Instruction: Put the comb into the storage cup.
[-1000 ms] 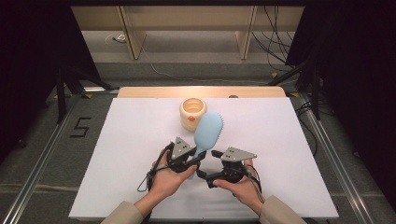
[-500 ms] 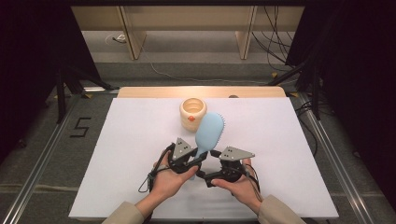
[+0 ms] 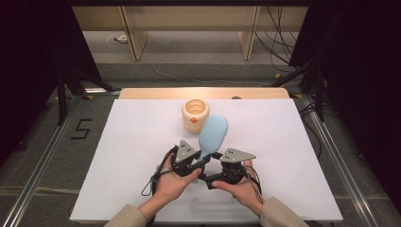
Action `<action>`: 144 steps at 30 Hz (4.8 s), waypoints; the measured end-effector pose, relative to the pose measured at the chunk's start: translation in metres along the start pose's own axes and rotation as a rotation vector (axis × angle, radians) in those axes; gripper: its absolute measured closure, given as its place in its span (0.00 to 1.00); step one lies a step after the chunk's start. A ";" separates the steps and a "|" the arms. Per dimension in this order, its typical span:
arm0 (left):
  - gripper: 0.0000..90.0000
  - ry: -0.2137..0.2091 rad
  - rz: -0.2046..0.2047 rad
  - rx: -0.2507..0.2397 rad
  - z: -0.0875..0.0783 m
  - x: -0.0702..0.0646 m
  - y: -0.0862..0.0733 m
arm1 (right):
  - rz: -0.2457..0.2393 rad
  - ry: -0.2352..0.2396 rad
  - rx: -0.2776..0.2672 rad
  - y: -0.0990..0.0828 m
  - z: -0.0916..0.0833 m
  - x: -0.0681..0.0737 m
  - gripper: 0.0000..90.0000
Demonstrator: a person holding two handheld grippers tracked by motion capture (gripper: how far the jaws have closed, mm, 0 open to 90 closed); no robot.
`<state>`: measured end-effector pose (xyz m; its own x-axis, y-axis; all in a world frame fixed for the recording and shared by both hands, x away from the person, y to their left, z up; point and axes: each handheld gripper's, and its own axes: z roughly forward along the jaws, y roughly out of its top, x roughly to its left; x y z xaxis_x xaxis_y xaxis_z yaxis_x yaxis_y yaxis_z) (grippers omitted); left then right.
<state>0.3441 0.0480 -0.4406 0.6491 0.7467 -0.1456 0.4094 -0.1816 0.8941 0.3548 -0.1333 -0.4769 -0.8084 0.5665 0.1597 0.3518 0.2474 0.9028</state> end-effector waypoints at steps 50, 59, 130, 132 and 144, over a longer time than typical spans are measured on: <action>0.77 0.015 -0.040 -0.004 0.002 0.003 -0.001 | 0.093 0.120 -0.026 -0.008 0.014 0.006 0.66; 0.77 0.015 -0.070 0.009 0.002 0.005 0.000 | 0.217 0.176 -0.023 -0.011 0.016 -0.001 0.72; 0.07 -0.037 0.096 -0.004 -0.028 0.015 0.031 | 0.414 0.221 -0.003 -0.006 0.011 -0.012 0.74; 0.03 -0.034 0.096 -0.004 -0.029 0.016 0.031 | 0.416 0.222 -0.004 -0.006 0.011 -0.012 0.74; 0.00 -0.042 0.111 0.009 -0.029 0.019 0.034 | 0.413 0.220 -0.005 -0.005 0.011 -0.012 0.74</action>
<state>0.3519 0.0749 -0.4009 0.7172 0.6939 -0.0640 0.3391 -0.2673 0.9020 0.3678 -0.1331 -0.4881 -0.6823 0.4368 0.5863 0.6632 0.0323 0.7478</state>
